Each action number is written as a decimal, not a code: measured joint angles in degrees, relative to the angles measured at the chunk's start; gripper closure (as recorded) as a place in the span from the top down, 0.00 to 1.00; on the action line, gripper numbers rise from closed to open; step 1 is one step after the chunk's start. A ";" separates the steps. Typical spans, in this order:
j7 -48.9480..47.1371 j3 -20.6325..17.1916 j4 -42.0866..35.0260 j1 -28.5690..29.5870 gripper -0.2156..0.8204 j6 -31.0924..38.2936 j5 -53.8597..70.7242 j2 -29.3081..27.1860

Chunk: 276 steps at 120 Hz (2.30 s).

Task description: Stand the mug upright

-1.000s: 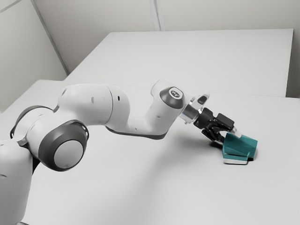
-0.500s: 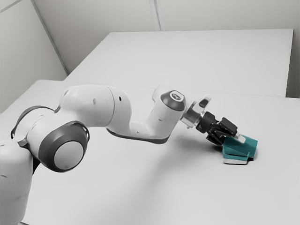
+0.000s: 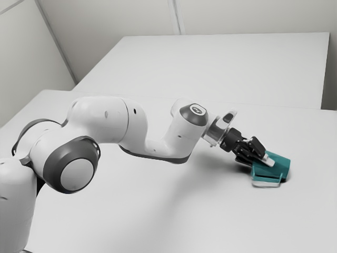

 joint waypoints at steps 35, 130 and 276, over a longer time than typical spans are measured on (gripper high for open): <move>-0.08 0.35 -0.62 -0.42 0.07 0.15 0.28 -2.19; -8.28 5.34 -20.58 4.33 0.03 4.76 41.23 -35.10; -30.87 14.60 -31.59 7.86 0.03 2.64 74.76 -36.54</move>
